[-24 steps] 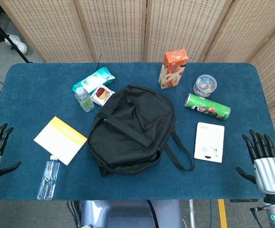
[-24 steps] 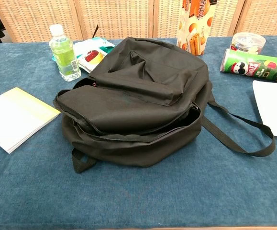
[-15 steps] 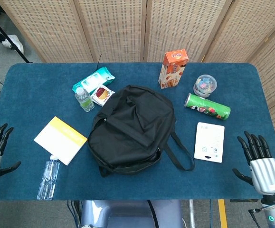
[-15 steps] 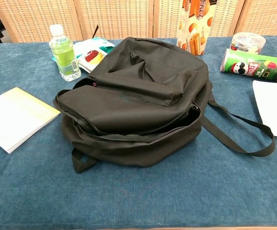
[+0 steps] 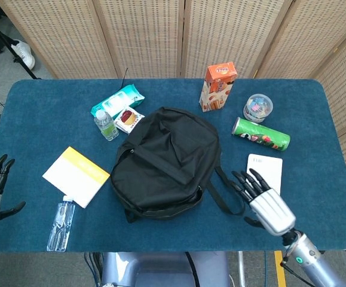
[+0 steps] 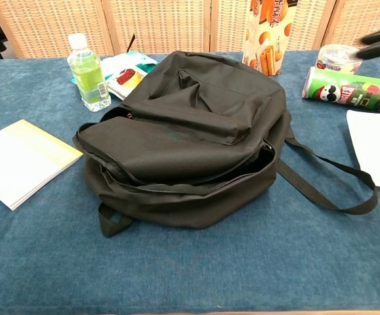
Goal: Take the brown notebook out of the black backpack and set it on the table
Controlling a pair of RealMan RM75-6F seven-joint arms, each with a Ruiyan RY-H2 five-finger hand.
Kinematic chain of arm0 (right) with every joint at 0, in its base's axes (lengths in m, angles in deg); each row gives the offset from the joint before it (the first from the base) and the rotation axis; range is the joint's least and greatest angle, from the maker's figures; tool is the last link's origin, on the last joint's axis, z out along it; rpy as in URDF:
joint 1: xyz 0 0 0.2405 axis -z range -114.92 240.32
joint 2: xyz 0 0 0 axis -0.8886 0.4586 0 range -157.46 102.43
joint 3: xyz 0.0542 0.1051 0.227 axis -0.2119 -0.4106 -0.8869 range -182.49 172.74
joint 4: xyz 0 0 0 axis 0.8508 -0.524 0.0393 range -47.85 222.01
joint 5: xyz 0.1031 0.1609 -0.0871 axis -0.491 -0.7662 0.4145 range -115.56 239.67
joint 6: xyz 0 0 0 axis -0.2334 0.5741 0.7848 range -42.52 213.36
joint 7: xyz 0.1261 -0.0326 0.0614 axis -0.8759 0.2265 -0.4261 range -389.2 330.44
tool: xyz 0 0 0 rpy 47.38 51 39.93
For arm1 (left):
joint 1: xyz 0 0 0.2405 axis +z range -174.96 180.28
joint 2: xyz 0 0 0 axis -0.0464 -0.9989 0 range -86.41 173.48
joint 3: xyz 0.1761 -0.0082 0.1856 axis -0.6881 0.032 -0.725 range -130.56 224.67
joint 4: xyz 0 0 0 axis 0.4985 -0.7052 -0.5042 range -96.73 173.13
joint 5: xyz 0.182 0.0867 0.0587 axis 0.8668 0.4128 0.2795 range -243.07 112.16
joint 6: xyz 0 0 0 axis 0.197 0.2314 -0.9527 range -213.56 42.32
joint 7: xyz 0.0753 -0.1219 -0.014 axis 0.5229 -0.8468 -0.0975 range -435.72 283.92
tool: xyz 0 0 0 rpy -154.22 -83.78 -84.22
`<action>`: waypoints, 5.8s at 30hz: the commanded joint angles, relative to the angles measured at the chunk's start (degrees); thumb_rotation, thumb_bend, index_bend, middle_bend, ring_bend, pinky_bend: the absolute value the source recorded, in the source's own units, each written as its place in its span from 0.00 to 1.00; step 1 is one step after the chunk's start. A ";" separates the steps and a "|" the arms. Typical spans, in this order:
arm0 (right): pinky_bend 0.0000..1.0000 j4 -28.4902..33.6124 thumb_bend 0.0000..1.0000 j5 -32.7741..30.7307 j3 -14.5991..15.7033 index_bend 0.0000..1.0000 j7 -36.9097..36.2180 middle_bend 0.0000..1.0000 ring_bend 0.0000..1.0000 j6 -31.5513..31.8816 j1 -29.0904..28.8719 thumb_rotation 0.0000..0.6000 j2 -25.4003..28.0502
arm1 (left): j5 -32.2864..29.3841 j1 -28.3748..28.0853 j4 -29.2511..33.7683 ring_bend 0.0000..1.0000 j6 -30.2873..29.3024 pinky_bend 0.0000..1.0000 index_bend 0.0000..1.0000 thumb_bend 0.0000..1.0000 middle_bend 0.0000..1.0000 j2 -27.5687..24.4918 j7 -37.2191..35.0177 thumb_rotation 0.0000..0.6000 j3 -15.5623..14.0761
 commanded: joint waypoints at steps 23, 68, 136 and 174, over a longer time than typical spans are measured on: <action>0.00 2.36 0.00 -35.52 -15.13 0.04 16.31 0.00 0.00 -31.10 -28.63 1.00 -27.52 | -2.40 -0.06 -2.07 0.00 1.03 0.08 0.00 0.05 0.00 1.01 -0.56 1.00 0.96; 0.59 -15.38 0.46 -45.56 -11.73 0.58 28.23 0.63 0.55 -14.85 -37.54 1.00 -39.65 | -4.08 0.18 -1.87 0.00 1.02 0.08 0.00 0.05 0.00 0.44 -2.22 1.00 2.08; 0.63 -10.80 0.61 -47.73 -23.06 0.64 8.71 0.68 0.59 -12.01 -32.95 1.00 -27.32 | 6.43 -35.50 -2.46 0.00 32.98 0.08 0.06 0.16 0.00 16.83 -15.32 1.00 3.58; 0.63 -2.83 0.62 -51.50 -22.26 0.64 4.42 0.68 0.59 -13.21 -30.54 1.00 -19.31 | -6.56 -48.32 -30.13 0.00 43.68 0.08 0.08 0.16 0.00 43.30 -3.66 1.00 7.78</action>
